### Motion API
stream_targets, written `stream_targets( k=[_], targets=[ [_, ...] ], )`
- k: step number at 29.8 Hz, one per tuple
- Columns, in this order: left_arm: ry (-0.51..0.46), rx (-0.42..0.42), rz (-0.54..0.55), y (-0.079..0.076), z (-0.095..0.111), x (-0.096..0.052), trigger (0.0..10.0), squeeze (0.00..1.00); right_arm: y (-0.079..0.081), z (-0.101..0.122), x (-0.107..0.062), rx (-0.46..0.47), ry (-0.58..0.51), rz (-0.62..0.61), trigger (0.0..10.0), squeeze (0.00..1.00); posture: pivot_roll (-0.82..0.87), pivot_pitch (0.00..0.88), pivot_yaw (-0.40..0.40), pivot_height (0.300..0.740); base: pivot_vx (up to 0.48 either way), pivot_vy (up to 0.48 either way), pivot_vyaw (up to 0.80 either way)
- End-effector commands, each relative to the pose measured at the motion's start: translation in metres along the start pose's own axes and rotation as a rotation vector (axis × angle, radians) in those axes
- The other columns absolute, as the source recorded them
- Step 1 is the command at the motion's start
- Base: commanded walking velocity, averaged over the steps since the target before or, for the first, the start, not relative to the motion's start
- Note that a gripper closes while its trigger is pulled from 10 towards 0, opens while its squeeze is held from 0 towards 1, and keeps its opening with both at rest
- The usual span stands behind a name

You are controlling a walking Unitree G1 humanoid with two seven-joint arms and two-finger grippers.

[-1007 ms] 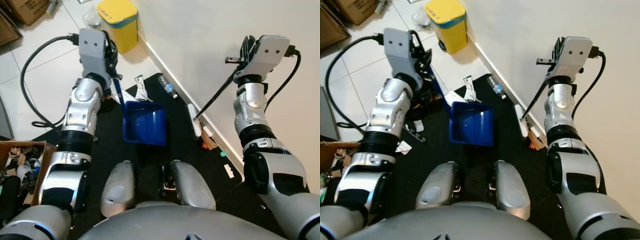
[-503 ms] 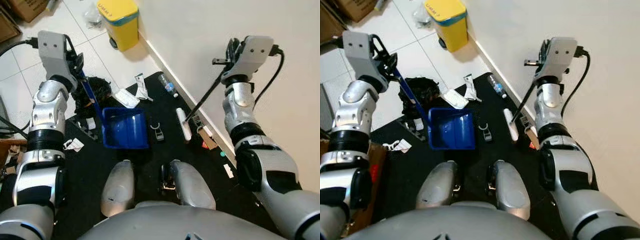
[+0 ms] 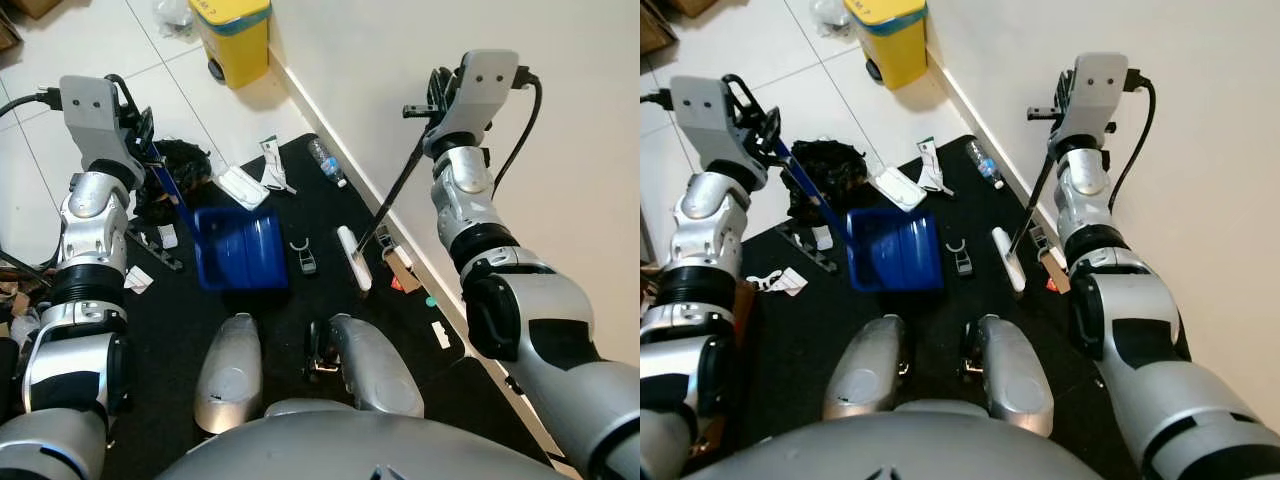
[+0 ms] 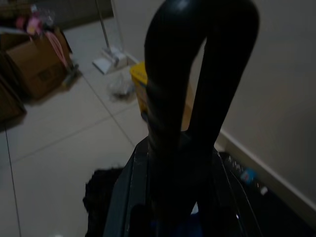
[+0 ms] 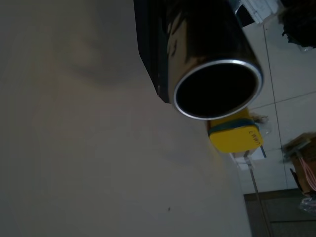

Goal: Sweep floor

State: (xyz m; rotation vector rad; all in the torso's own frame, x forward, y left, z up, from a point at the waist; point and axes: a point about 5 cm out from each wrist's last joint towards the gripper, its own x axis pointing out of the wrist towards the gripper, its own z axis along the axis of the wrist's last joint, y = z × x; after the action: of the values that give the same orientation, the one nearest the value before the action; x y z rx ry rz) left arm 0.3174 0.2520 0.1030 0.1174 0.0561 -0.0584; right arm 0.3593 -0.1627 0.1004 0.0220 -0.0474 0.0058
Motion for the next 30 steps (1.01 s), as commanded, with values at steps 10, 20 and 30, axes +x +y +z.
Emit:
stream_targets(
  k=[10,20,30],
  targets=[
    [-0.001,0.065,-0.026,-0.003,-0.008,-0.005,10.0,0.00,0.000,0.002,0.004,0.020,0.018,0.003,10.0,0.00,0.30,0.065,-0.103,0.740,0.000,0.000,0.00],
    [0.035,0.053,0.024,0.020,-0.005,-0.003,10.0,0.00,-0.009,0.007,0.005,0.001,-0.005,-0.038,10.0,0.00,0.31,0.059,-0.059,0.740,0.000,0.000,0.00],
    [0.032,0.087,0.021,0.029,0.001,0.000,10.0,0.00,-0.007,0.008,0.005,0.013,-0.020,-0.045,10.0,0.00,0.34,0.077,-0.034,0.740,0.000,0.000,0.00]
  ],
)
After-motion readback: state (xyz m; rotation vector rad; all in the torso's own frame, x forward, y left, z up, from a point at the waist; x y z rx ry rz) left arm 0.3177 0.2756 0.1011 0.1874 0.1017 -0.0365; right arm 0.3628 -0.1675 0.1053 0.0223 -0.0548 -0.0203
